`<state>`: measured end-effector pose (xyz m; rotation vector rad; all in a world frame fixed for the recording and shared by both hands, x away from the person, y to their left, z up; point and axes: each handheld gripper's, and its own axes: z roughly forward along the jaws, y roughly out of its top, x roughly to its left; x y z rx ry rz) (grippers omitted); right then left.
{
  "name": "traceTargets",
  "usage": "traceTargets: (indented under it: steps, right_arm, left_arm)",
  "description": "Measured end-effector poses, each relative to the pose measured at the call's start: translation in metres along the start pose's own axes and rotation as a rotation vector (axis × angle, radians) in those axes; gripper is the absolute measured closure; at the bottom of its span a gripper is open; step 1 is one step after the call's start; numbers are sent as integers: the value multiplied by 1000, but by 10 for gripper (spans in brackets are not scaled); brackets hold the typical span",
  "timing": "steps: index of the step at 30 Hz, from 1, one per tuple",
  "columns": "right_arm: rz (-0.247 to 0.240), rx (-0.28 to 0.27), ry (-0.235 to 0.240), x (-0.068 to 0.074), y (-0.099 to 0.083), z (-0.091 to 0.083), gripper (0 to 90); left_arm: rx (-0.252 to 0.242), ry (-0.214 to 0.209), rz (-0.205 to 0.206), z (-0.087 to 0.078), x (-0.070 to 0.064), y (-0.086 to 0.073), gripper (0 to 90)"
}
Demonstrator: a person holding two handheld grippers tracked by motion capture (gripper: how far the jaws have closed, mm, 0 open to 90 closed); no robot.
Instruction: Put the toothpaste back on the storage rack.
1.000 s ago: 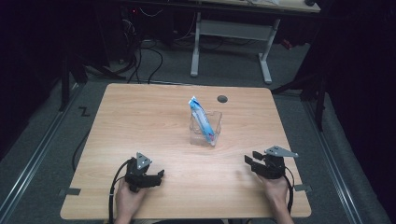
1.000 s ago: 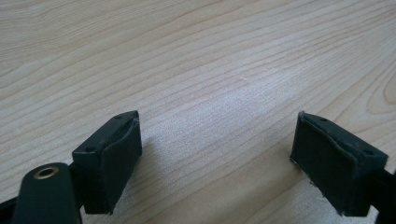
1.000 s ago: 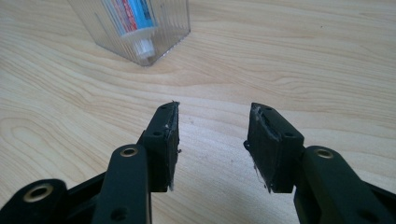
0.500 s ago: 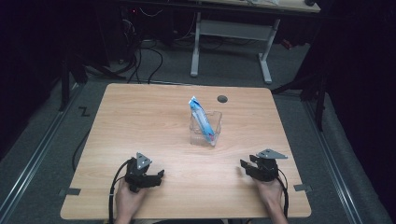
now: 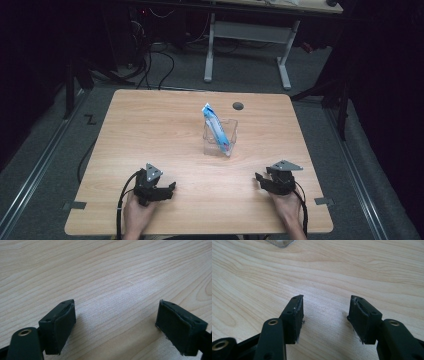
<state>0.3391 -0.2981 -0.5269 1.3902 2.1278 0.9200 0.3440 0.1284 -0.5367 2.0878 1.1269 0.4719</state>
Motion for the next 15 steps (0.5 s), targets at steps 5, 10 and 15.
traceTargets:
  steps: [5,10,15]
  right_arm:
    - [-11,-5,-10,3,-3,2,445]
    - [-15,-5,-15,3,-3,2,430]
    - [-15,-3,-14,3,-3,3,410]
  left_arm:
    - [-1,-1,-1,0,0,0,162]
    - [-1,0,-1,0,0,0,162]
    - [-2,0,-3,0,0,0,162]
